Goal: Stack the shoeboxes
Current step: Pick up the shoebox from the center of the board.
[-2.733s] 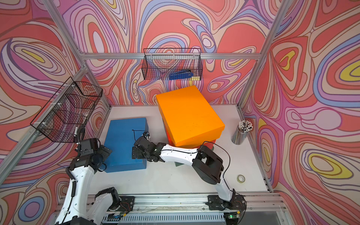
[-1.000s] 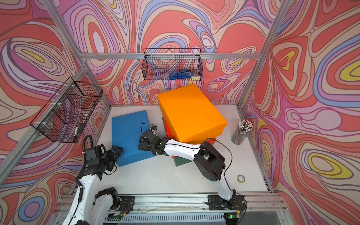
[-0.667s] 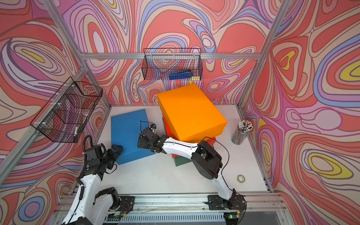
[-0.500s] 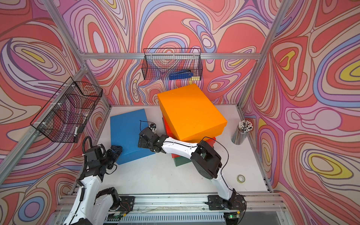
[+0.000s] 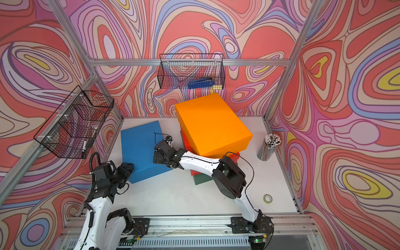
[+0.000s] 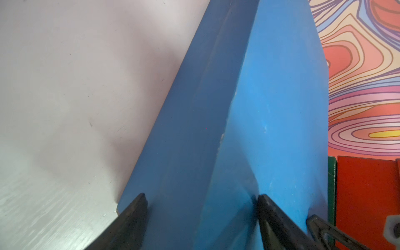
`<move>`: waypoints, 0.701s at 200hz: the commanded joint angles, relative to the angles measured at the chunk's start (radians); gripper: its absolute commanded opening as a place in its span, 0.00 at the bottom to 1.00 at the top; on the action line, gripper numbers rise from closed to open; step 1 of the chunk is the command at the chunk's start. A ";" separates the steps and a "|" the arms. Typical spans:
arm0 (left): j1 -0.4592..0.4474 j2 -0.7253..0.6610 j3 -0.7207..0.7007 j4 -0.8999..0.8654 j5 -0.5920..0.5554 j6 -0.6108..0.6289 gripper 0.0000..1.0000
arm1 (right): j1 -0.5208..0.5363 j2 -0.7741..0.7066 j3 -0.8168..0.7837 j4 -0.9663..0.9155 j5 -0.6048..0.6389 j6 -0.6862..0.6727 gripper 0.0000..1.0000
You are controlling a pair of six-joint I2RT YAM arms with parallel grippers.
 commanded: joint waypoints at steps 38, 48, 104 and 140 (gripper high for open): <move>-0.039 -0.067 0.170 -0.125 0.288 -0.076 0.70 | 0.156 -0.028 0.042 0.086 -0.293 -0.044 0.38; -0.038 -0.071 0.188 -0.137 0.294 -0.078 0.70 | 0.165 -0.036 0.057 0.071 -0.280 -0.056 0.38; -0.040 -0.146 0.241 -0.193 0.299 -0.110 0.70 | 0.206 -0.073 0.106 0.003 -0.222 -0.089 0.37; -0.040 -0.184 0.287 -0.232 0.301 -0.122 0.65 | 0.225 -0.098 0.108 0.004 -0.211 -0.092 0.29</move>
